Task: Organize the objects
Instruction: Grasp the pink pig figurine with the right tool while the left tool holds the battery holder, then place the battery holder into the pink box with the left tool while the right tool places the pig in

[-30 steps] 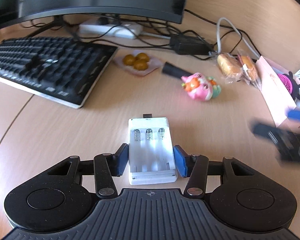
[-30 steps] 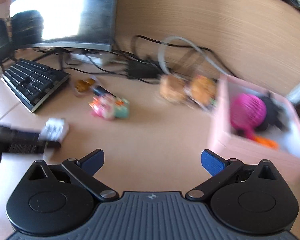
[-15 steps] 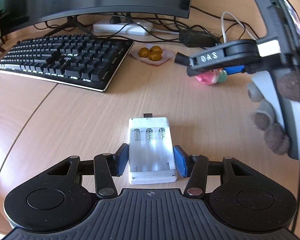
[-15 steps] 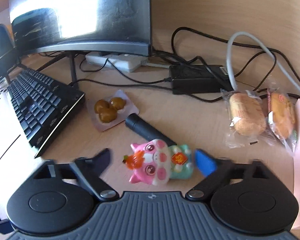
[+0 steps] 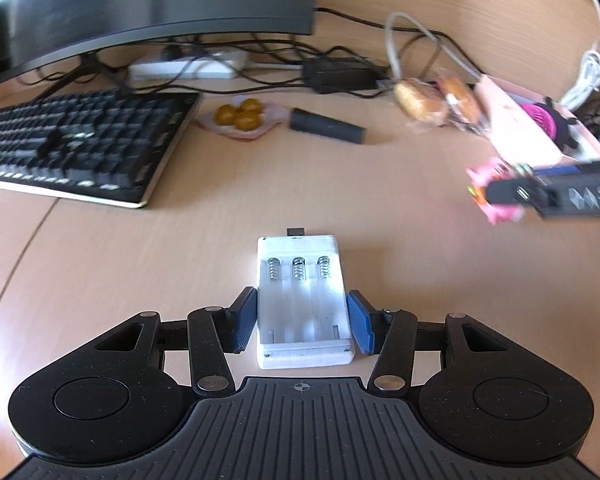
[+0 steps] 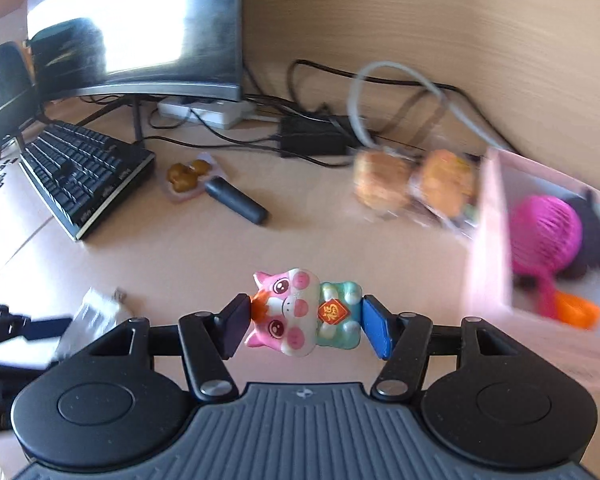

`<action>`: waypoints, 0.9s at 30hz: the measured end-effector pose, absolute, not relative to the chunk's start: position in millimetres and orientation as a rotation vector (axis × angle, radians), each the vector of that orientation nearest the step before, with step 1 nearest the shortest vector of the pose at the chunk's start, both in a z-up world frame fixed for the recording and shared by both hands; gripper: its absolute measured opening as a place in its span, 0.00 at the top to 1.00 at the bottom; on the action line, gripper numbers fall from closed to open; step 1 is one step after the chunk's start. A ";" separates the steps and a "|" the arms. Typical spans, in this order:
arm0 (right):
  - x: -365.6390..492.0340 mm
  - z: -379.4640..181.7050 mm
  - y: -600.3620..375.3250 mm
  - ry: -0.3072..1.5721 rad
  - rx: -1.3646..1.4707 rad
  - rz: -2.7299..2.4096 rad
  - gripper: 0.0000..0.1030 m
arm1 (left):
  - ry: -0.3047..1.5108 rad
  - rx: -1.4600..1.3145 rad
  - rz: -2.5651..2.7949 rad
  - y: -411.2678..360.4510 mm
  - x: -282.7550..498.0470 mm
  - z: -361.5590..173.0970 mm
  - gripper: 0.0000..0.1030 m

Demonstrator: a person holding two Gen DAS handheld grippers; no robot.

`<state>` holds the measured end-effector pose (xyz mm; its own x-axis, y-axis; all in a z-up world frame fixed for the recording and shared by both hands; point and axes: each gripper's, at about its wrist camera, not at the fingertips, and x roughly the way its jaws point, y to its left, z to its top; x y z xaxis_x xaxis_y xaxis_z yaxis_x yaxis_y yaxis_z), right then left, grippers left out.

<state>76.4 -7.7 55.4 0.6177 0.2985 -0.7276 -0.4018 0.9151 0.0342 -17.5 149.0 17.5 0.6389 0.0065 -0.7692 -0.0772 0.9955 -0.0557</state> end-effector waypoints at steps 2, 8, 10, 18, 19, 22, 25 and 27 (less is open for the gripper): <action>62.0 56.8 -23.8 0.817 -0.139 0.381 0.41 | 0.873 -0.082 0.020 142.5 -13.7 16.9 0.48; 7.9 51.9 -53.7 0.834 -0.216 0.337 0.41 | 0.865 -0.077 -0.035 126.4 -2.8 15.7 0.48; -8.8 48.8 -56.2 0.830 -0.256 0.329 0.40 | 0.866 -0.076 -0.034 122.9 0.3 15.5 0.48; -43.3 42.3 -63.4 0.829 -0.280 0.267 0.05 | 0.871 -0.036 -0.083 103.0 4.1 14.9 0.48; -47.2 42.3 -66.0 0.825 -0.281 0.261 0.03 | 0.871 -0.025 -0.085 100.6 4.1 14.7 0.48; -55.2 44.5 -73.8 0.815 -0.273 0.248 0.02 | 0.870 0.006 -0.084 95.8 3.0 14.4 0.48; -54.7 45.3 -80.4 0.831 -0.233 0.246 0.00 | 0.869 0.008 -0.088 95.1 0.6 14.4 0.48; -51.5 43.8 -80.9 0.845 -0.210 0.251 0.00 | 0.867 0.012 -0.091 94.7 -1.1 14.2 0.48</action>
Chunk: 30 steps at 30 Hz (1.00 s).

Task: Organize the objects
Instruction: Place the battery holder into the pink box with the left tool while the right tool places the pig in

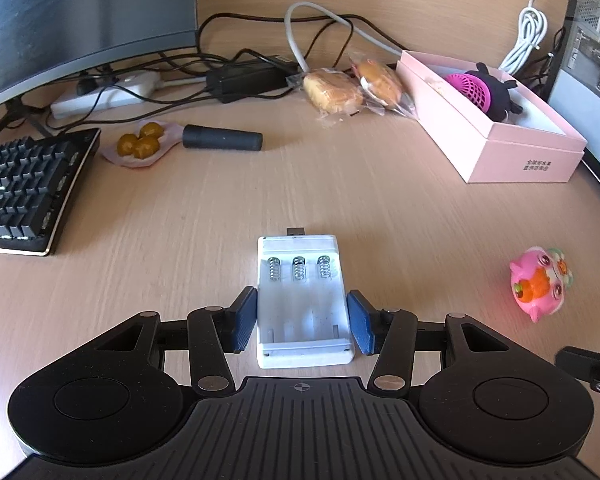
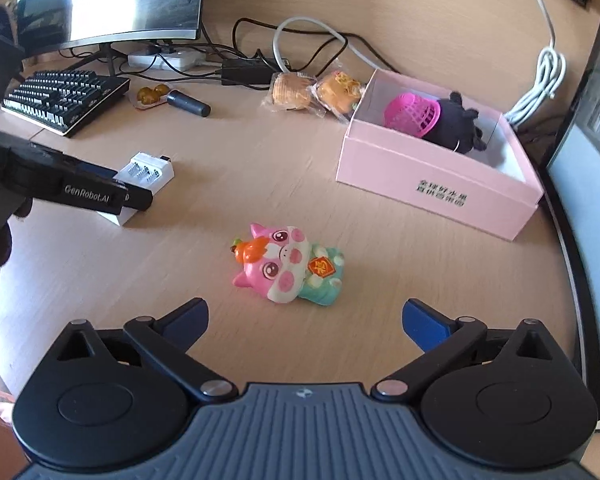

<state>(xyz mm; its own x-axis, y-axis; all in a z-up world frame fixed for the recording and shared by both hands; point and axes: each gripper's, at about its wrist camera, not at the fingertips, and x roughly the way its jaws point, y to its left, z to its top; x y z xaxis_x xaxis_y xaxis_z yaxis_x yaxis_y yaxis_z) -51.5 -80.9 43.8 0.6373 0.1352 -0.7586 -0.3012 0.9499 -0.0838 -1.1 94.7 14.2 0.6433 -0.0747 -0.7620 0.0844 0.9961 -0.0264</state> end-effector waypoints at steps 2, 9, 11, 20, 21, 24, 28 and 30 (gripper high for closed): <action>-45.0 41.7 -80.7 0.867 -0.180 0.257 0.00 | 0.866 0.015 -0.092 94.6 -1.9 14.2 0.48; -3.2 36.0 -79.0 0.926 -0.054 0.204 0.00 | 0.863 0.016 -0.088 94.1 -3.5 14.3 0.48; 10.1 32.3 -79.9 0.949 -0.032 0.181 0.03 | 0.861 0.013 -0.091 94.7 -3.8 14.6 0.48; -2.2 41.5 -79.1 0.959 -0.078 0.218 0.29 | 0.823 0.010 -0.102 97.0 -9.8 12.8 0.48; -7.1 44.2 -80.3 0.952 -0.086 0.219 0.29 | 0.825 0.010 -0.104 97.0 -10.1 13.2 0.48; -20.9 53.0 -87.2 0.930 -0.102 0.214 0.29 | 0.845 -0.014 -0.134 98.0 -10.5 16.4 0.49; -38.4 66.0 -107.4 0.915 -0.069 0.192 0.29 | 0.875 -0.028 -0.229 90.7 -12.8 30.1 0.49; -47.3 71.9 -122.2 0.911 -0.041 0.171 0.29 | 0.926 -0.086 -0.283 85.8 -9.3 37.2 0.49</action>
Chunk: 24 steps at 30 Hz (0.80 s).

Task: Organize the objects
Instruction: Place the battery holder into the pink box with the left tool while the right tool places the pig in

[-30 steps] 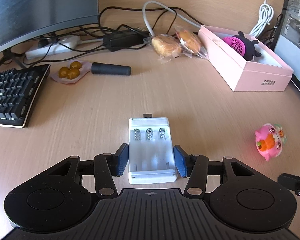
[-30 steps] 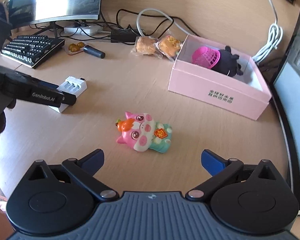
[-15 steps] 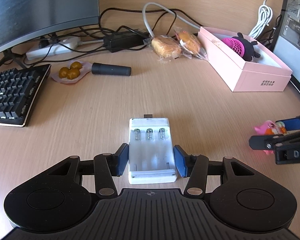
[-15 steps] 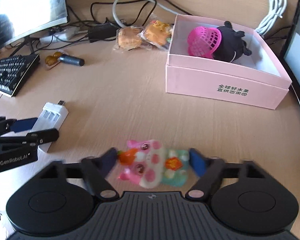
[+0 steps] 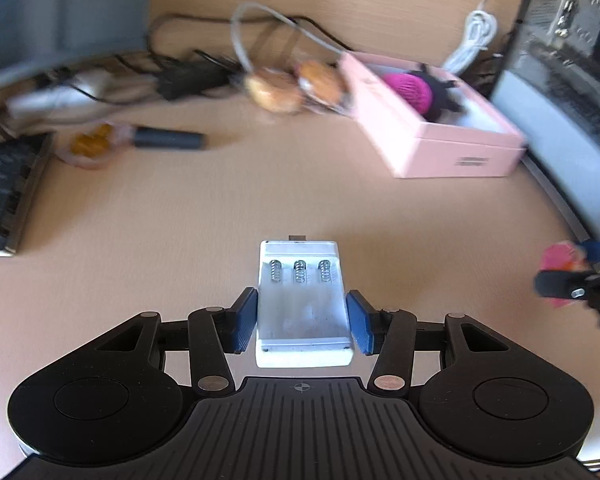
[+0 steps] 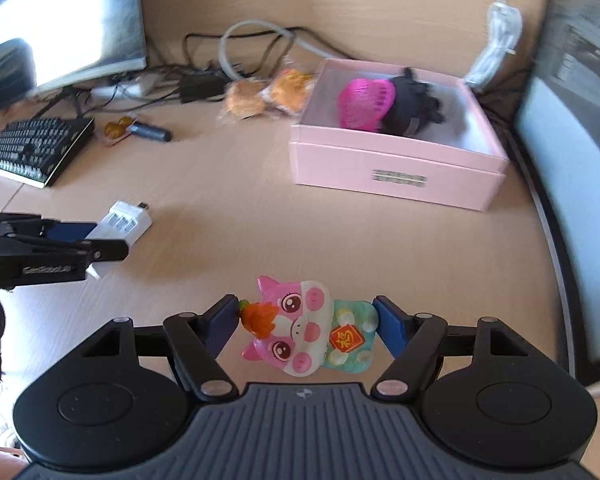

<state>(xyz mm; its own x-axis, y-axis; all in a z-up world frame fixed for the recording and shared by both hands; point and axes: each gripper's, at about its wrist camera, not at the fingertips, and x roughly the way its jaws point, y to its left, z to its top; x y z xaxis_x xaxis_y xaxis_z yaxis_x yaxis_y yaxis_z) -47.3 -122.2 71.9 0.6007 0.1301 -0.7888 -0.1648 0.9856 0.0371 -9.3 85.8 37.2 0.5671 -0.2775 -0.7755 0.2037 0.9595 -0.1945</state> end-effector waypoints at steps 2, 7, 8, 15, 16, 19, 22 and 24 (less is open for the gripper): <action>-55.3 76.4 -138.4 0.909 -0.005 0.147 0.29 | 0.988 -0.163 -0.333 79.0 -2.1 45.7 0.49; -74.9 81.9 -173.4 0.881 0.025 0.085 0.29 | 0.917 -0.143 -0.437 35.5 17.2 88.6 0.49; -78.1 83.0 -178.4 0.869 0.025 0.075 0.29 | 0.889 -0.146 -0.445 28.5 24.1 97.9 0.49; -83.5 87.9 -203.5 0.800 0.054 0.011 0.29 | 0.629 -0.120 -0.410 -29.3 90.3 158.9 0.49; -82.4 88.2 -206.3 0.795 0.061 0.003 0.29 | 0.604 -0.122 -0.396 -36.3 100.2 163.1 0.49; -79.6 90.0 -210.7 0.772 0.057 -0.015 0.29 | 0.527 -0.076 -0.352 -55.6 121.0 158.0 0.48; -76.4 92.9 -213.2 0.752 0.056 -0.015 0.29 | 0.599 -0.077 -0.326 -70.5 149.0 117.2 0.48; -73.0 94.2 -212.2 0.744 0.048 -0.008 0.29 | 0.641 -0.099 -0.310 -73.7 158.5 98.3 0.49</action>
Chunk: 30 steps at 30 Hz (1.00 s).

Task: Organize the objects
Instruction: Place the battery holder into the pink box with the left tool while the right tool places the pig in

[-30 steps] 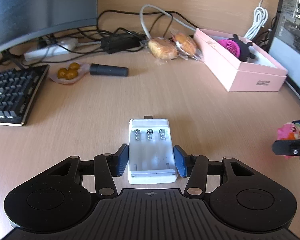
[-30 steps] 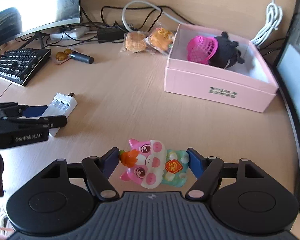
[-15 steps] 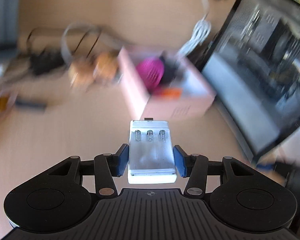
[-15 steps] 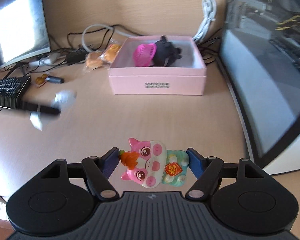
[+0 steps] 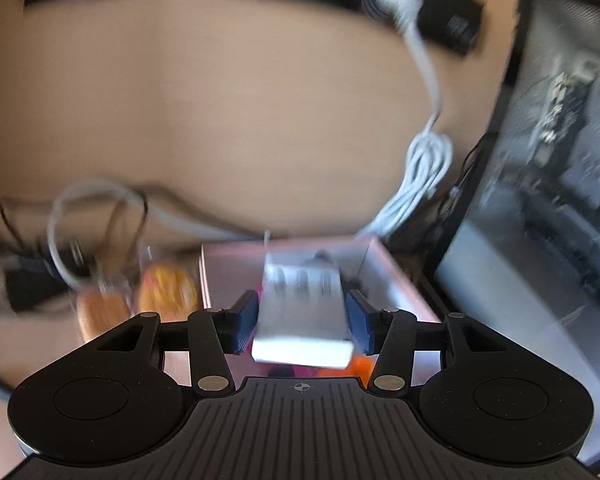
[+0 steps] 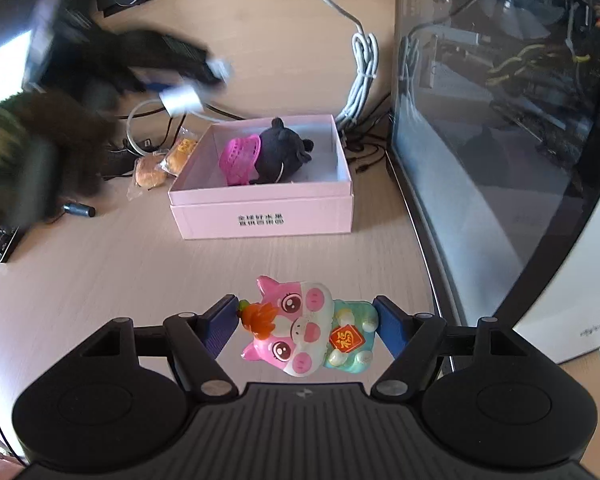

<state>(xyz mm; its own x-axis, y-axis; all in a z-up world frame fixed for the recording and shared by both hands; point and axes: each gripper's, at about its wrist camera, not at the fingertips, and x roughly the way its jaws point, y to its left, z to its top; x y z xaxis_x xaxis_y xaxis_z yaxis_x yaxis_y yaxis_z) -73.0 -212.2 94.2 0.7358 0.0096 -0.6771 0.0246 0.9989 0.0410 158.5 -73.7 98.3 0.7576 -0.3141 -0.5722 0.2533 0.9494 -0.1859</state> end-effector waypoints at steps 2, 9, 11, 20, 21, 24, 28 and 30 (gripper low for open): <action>-70.8 96.0 -210.0 0.733 0.027 -0.001 0.29 | 0.624 -0.113 -0.290 -73.7 159.0 90.4 0.49; -49.7 97.1 -202.5 0.721 -0.027 0.068 0.29 | 0.611 -0.185 -0.291 -42.1 123.8 98.3 0.49; -38.3 98.0 -201.3 0.712 -0.041 0.082 0.29 | 0.631 -0.201 -0.290 -30.2 102.2 99.9 0.49; 51.3 133.3 -193.9 0.543 -0.088 0.074 0.29 | 0.882 -0.186 -0.220 31.2 19.6 45.8 0.49; 62.4 134.6 -191.3 0.531 -0.092 0.071 0.28 | 0.905 -0.192 -0.202 38.5 15.1 42.1 0.49; 91.0 128.7 -182.3 0.549 -0.102 0.059 0.05 | 0.944 -0.195 -0.134 64.0 3.3 36.5 0.49; 106.4 108.2 -174.5 0.632 -0.059 0.048 0.03 | 0.927 -0.260 -0.013 101.5 -1.4 35.8 0.49; 102.1 99.3 -168.9 0.667 -0.031 0.067 0.03 | 0.918 -0.292 0.057 118.4 2.5 35.9 0.49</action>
